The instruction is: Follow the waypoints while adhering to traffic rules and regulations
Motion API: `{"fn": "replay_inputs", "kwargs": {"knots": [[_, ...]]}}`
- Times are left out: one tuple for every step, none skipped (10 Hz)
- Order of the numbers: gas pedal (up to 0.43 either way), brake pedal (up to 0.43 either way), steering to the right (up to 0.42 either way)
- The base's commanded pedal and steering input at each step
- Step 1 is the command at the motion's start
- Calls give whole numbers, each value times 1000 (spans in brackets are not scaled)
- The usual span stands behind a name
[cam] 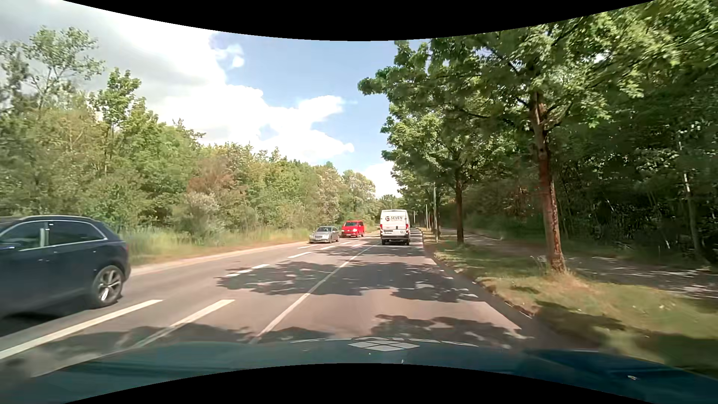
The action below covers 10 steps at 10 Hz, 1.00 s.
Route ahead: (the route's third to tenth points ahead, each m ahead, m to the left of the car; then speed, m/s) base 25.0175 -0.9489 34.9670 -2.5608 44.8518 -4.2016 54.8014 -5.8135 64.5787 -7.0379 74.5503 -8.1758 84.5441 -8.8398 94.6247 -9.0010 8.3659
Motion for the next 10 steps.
{"fn": "replay_inputs", "kwargs": {"knots": [[378,0,15],[398,0,16],[409,0,18],[409,0,22],[409,0,28],[409,0,29],[421,0,29],[429,0,30],[429,0,30],[429,0,30]]}}
